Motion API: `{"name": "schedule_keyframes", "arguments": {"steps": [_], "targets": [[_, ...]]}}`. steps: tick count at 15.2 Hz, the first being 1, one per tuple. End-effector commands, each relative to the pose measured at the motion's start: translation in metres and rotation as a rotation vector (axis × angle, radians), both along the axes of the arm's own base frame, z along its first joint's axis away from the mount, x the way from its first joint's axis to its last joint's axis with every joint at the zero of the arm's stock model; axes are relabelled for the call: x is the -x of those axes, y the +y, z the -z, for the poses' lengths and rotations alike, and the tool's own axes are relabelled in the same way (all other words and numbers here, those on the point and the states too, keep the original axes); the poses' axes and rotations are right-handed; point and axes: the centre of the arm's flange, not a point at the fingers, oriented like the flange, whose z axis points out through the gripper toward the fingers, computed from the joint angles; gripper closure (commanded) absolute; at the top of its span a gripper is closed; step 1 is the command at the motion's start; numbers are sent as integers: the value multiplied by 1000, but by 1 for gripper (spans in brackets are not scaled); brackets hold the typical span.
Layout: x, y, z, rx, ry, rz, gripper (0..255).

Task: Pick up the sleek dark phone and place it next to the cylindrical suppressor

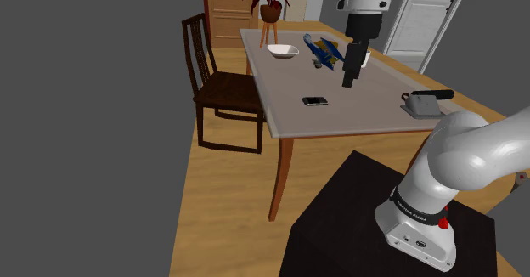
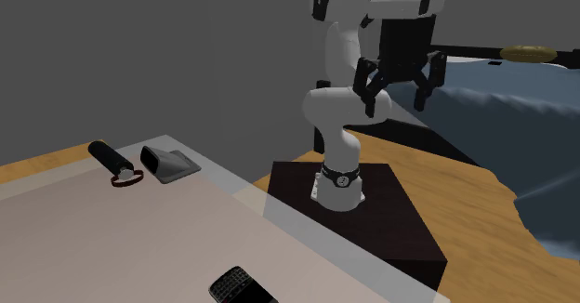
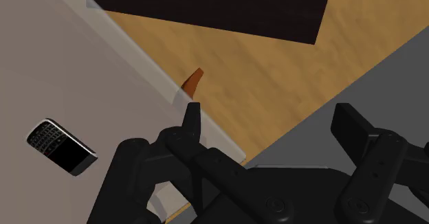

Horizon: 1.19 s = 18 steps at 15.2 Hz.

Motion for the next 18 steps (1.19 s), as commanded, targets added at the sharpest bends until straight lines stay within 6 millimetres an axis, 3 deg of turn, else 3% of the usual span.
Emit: {"name": "schedule_keyframes", "arguments": {"steps": [1,9,18], "targets": [[0,0,0,0,0,0,0],[-28,-81,55,6,-35,-126,0],[-73,-167,115,13,-74,-267,0]]}}
